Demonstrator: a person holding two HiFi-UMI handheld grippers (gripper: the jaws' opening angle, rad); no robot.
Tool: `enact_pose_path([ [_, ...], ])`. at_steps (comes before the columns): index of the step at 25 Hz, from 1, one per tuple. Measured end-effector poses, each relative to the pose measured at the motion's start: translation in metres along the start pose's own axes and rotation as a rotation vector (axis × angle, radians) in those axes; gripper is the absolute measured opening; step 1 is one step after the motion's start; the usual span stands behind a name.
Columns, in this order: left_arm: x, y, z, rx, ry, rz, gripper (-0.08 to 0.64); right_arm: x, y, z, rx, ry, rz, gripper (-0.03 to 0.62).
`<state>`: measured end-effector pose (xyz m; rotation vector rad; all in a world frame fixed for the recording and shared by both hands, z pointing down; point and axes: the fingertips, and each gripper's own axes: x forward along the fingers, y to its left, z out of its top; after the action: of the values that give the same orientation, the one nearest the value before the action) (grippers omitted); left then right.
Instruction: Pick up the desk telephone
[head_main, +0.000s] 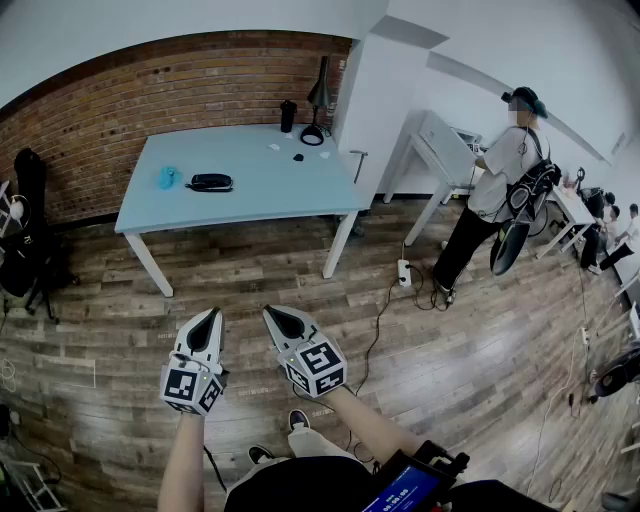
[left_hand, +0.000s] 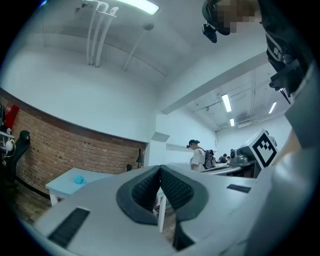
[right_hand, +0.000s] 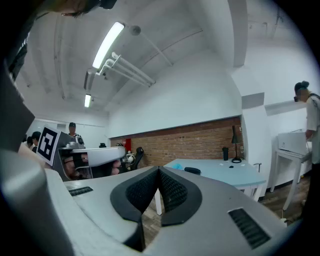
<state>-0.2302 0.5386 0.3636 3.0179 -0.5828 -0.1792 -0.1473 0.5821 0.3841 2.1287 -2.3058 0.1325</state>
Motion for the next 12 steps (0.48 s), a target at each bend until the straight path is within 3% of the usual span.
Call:
enact_pose_path([
  [7,0.009,-0.004,-0.015,0.001,0.028,-0.003,0.008,0.002,0.007,-0.014,-0.073,0.007,0.082,0.012],
  [12,0.018,-0.016,-0.029,0.0,0.059,-0.003,0.008,-0.002,-0.002,-0.023,-0.058,0.002,0.123,0.012],
])
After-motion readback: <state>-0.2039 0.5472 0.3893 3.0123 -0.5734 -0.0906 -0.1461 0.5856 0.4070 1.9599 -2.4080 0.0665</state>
